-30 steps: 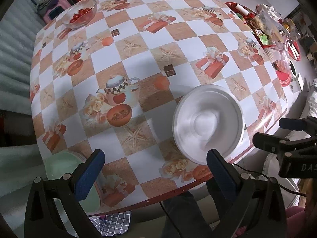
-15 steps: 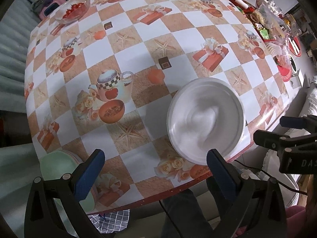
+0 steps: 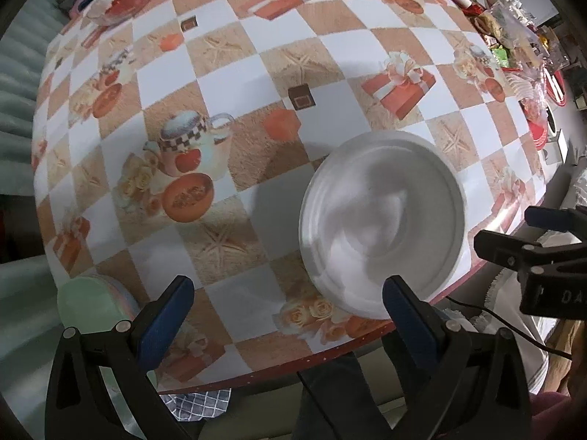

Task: Organize plates and bowls
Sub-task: 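Move both open grippers to the rim of the white plate stack, then close the left gripper on the white stack rim while the right gripper closes too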

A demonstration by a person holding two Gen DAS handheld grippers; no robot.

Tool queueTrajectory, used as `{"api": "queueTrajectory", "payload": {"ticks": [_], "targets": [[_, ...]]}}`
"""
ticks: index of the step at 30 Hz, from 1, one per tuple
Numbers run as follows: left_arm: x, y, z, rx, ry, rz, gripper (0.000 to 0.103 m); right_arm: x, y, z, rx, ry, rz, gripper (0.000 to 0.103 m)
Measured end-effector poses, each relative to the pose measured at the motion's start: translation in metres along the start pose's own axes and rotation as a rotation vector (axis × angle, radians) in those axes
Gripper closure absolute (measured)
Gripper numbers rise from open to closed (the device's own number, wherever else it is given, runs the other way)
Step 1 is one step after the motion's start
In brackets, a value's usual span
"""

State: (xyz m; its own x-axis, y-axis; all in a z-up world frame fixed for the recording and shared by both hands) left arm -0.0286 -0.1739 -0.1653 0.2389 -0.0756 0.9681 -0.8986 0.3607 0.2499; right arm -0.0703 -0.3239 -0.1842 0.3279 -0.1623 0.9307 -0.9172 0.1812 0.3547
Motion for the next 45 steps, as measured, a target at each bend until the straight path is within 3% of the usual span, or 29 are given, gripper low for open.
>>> {"api": "queueTrajectory", "payload": {"ticks": [22,31,34,45], "targets": [[-0.056,-0.019,-0.005,0.093,-0.025,-0.065,0.0,-0.045,-0.034,-0.014,0.036,0.032,-0.057,0.007],[-0.073,-0.025,0.001,0.116,-0.023,-0.061,0.0,-0.072,-0.023,-0.027,0.053,0.04,-0.068,0.007],[-0.083,-0.019,0.008,0.124,-0.007,-0.056,0.0,-0.079,-0.009,-0.019,0.054,0.053,-0.073,0.001],[-0.106,-0.025,0.008,0.117,0.058,-0.049,0.0,-0.093,-0.001,-0.014,0.059,0.0,-0.059,0.0]]}}
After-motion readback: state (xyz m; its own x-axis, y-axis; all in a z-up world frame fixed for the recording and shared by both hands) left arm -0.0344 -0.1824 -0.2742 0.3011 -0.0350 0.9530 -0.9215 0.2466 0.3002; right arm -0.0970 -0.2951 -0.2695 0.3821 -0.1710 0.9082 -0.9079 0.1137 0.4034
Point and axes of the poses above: each gripper's, at about its wrist camera, not at the fingertips, and x roughly against the way its jaws point, z to its right, y to its underside, the point moved 10 cm from there along -x, roughly the way its jaws point, and after that the axes turned 11 degrees about -z, right-handed, at the moved point
